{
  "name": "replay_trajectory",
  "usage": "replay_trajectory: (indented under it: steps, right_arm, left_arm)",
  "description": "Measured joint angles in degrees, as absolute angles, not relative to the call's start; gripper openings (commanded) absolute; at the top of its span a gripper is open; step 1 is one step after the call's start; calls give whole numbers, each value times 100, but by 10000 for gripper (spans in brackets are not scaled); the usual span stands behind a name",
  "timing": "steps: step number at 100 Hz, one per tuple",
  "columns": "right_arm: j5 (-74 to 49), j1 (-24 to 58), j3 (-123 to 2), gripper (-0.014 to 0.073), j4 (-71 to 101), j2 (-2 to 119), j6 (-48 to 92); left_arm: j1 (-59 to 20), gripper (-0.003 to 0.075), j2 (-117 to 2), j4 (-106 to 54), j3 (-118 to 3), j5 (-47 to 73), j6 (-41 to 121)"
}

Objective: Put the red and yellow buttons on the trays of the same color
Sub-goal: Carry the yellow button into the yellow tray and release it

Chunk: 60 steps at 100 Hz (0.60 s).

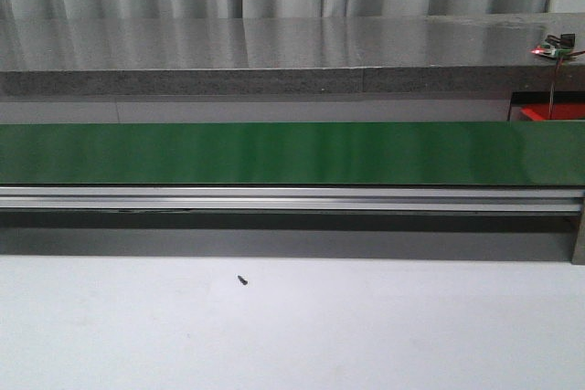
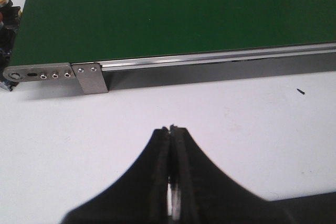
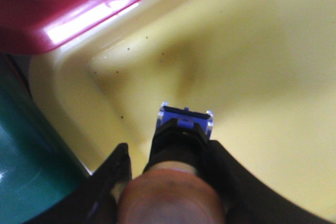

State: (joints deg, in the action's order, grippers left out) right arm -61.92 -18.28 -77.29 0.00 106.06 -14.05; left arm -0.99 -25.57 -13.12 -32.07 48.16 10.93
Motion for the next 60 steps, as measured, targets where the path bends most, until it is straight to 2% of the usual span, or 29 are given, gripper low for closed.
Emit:
replay_trajectory:
  steps: [10,15,43,60]
  right_arm:
    - [-6178,-1828,-7729,446,0,10644,-1405]
    - [-6178,-1828,-7729,480,0,10644,-1405]
    - [-6178,-1828,-7729,485,0,10590,-1394]
    - [-6261,-1828,-7729,485,-40,10121,-1373]
  left_arm:
    - [-99,-20,-2557,-1312,-3207,4816,1093]
    - [-99,-20,-2557,-1312,-3207,4816,1093]
    - [-99,-20,-2557,-1312,-3207,4816,1093]
    - [-99,-20,-2557,-1312,-3207,4816,1093]
